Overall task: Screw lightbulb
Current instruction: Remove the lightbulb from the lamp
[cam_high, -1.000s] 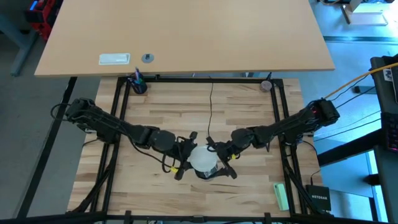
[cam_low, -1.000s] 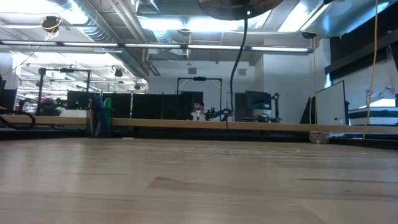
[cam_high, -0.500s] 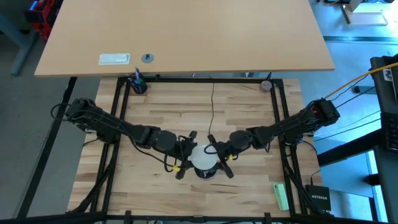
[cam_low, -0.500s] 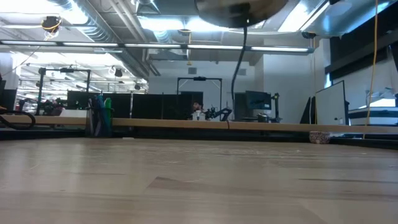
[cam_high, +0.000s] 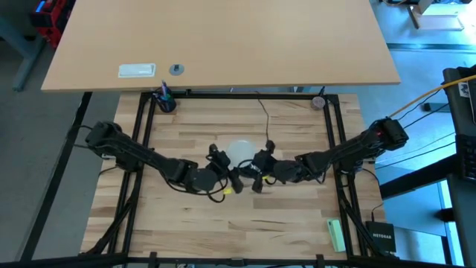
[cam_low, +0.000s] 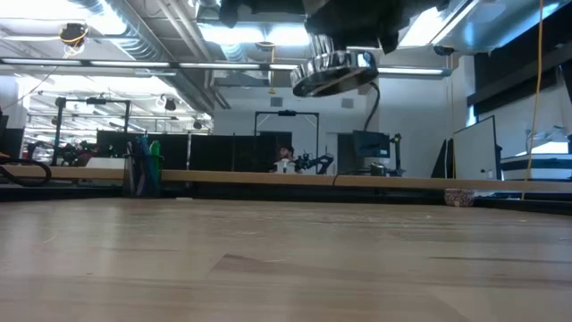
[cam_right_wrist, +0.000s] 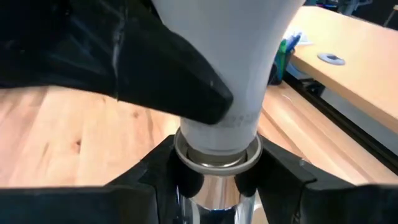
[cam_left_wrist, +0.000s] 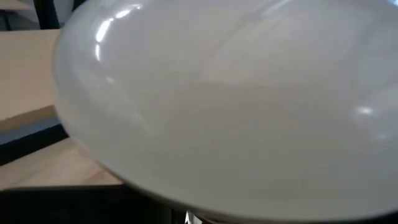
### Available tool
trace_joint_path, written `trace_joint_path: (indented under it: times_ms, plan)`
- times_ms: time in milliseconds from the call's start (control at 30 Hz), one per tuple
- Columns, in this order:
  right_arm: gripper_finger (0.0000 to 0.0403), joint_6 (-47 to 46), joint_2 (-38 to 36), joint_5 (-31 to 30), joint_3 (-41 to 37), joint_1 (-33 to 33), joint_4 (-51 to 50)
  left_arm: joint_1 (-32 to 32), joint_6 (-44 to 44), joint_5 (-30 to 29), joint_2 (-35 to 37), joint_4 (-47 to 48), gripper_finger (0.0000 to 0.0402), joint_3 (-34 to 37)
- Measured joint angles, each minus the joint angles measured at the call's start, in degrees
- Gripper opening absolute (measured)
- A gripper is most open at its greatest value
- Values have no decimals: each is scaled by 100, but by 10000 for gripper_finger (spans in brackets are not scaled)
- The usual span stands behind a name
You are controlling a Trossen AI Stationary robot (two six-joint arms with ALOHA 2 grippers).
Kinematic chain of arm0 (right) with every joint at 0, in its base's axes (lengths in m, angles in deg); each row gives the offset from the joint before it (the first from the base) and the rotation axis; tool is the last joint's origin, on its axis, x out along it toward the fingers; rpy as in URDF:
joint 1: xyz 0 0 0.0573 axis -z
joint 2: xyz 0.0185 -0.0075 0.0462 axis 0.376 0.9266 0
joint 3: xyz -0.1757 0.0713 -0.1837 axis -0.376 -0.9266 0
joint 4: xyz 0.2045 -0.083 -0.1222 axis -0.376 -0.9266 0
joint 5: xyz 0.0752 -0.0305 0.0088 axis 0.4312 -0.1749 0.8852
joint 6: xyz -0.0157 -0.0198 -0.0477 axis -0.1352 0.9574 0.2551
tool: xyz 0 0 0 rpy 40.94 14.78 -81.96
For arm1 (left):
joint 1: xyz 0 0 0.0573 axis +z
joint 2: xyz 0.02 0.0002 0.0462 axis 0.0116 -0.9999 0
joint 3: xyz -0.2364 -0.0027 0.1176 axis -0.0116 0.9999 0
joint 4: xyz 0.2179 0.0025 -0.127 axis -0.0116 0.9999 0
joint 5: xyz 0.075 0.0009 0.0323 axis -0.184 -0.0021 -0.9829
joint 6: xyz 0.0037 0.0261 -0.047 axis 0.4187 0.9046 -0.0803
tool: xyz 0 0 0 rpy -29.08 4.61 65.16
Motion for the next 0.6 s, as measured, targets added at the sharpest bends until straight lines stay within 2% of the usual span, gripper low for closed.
trace_joint_path:
  times_ms: [100,200,333,433,500,600]
  plan:
    - [168,23,0,75,-24,14,42,27,142,-36,-44,-100,139,4]
    - [173,123,-25,520,-24,26,103,7,325,41,15,-66,139,7]
    - [262,172,-152,1324,-26,47,30,-63,559,270,158,25,139,15]
    - [332,177,-406,1918,-26,48,-131,-101,791,750,299,-3,139,15]
    - [363,280,-642,2396,-26,48,-291,-122,884,1106,395,-10,139,15]
    - [387,445,-844,3365,-26,44,-342,-126,1173,1647,523,-10,139,15]
